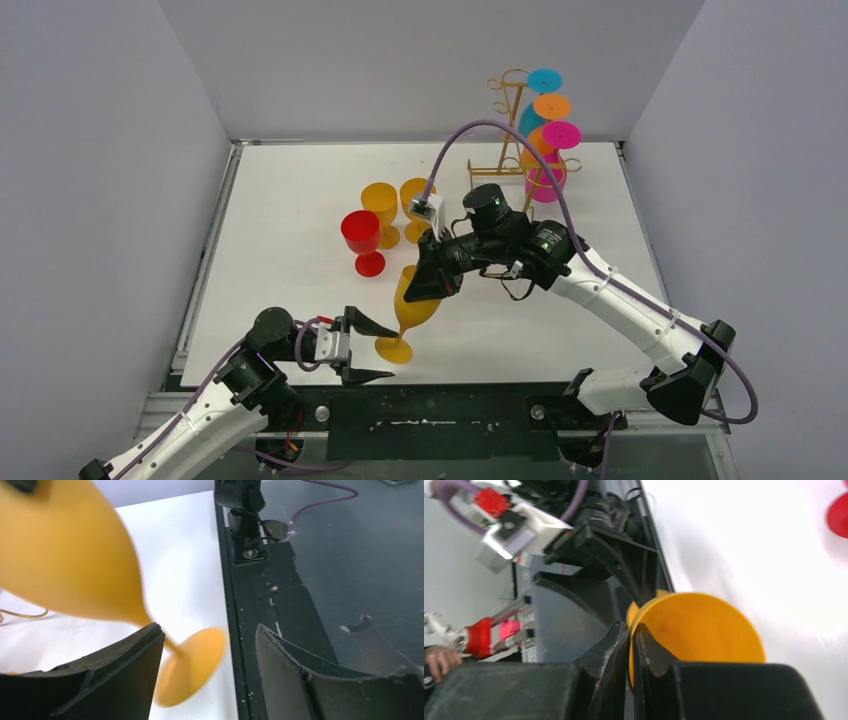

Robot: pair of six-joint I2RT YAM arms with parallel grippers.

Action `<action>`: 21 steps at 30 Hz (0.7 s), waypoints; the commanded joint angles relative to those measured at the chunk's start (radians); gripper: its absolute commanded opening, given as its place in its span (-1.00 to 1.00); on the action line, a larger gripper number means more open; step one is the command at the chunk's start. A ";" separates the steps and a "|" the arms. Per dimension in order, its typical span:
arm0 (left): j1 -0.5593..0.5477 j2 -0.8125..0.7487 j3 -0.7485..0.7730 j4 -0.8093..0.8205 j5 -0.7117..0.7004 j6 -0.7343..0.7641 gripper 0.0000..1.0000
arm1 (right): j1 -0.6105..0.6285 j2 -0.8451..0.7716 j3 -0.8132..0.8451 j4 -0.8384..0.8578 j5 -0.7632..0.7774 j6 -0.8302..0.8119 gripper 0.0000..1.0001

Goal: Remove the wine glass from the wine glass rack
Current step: Place the wine glass at the center of the board.

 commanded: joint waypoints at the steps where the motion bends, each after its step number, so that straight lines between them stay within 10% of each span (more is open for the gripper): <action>1: 0.001 -0.026 0.067 -0.031 -0.142 0.007 0.36 | 0.026 -0.037 -0.025 0.051 0.212 -0.044 -1.00; 10: 0.005 -0.104 0.094 -0.145 -0.365 0.025 0.46 | 0.125 -0.087 -0.052 0.063 0.530 -0.063 -1.00; 21: 0.021 -0.163 0.173 -0.341 -0.966 -0.103 0.57 | 0.304 0.013 -0.076 0.138 1.117 -0.157 -1.00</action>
